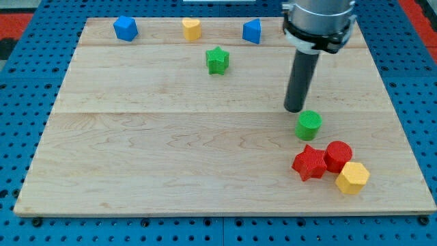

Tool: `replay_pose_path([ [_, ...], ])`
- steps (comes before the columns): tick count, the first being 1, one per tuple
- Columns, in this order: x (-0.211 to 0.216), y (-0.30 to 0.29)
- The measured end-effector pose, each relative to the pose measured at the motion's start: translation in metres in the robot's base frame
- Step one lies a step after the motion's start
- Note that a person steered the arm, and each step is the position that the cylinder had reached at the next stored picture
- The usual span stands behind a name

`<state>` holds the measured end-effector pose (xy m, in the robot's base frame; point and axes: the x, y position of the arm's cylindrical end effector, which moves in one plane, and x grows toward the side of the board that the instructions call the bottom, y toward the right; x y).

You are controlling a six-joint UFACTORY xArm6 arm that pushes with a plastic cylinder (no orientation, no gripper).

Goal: Slide the green star towards the center of the board

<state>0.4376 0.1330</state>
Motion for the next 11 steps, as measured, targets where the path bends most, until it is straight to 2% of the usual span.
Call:
replay_pose_path([
  [1, 0.037, 0.002],
  [2, 0.047, 0.0],
  [4, 0.011, -0.113],
  [7, 0.006, -0.29],
  [8, -0.038, -0.331],
  [9, -0.109, -0.298],
  [10, -0.118, -0.222],
  [11, -0.127, -0.173],
])
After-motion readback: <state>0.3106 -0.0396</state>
